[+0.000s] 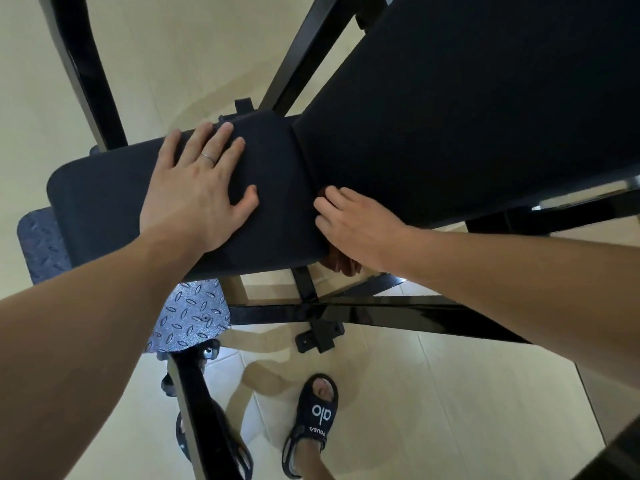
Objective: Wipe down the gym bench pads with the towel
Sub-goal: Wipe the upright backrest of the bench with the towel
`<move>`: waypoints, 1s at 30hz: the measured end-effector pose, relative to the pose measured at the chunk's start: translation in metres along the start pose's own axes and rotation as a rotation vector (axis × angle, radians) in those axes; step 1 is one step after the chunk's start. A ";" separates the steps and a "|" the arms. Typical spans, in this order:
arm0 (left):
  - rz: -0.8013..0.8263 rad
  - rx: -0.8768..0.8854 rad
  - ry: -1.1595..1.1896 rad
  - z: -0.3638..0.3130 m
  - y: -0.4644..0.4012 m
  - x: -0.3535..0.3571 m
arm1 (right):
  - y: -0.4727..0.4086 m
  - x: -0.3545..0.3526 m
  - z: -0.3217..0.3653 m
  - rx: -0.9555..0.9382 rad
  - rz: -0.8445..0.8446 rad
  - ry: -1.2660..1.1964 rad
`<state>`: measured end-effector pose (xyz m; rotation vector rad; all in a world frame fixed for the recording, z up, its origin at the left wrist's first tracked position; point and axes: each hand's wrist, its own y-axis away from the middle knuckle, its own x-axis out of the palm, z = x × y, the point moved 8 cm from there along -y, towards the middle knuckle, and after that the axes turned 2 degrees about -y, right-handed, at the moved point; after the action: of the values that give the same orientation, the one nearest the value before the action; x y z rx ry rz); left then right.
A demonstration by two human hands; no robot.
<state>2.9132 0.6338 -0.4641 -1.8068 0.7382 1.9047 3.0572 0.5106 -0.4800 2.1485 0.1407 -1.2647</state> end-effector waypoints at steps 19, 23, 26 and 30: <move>0.507 0.155 0.141 -0.096 0.092 -0.082 | 0.080 -0.107 -0.085 0.330 0.227 -0.040; 0.407 0.184 0.278 -0.099 0.092 -0.159 | 0.113 -0.148 -0.122 0.556 0.317 -0.067; 0.307 0.162 0.409 -0.090 0.093 -0.219 | 0.140 -0.182 -0.135 0.765 0.366 -0.220; 0.322 -0.027 0.835 -0.083 0.098 -0.292 | 0.163 -0.243 -0.132 0.870 0.173 -0.670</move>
<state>2.9378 0.5237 -0.1653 -2.6435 1.3316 1.2534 3.0908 0.5091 -0.1613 2.1385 -1.0158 -2.1002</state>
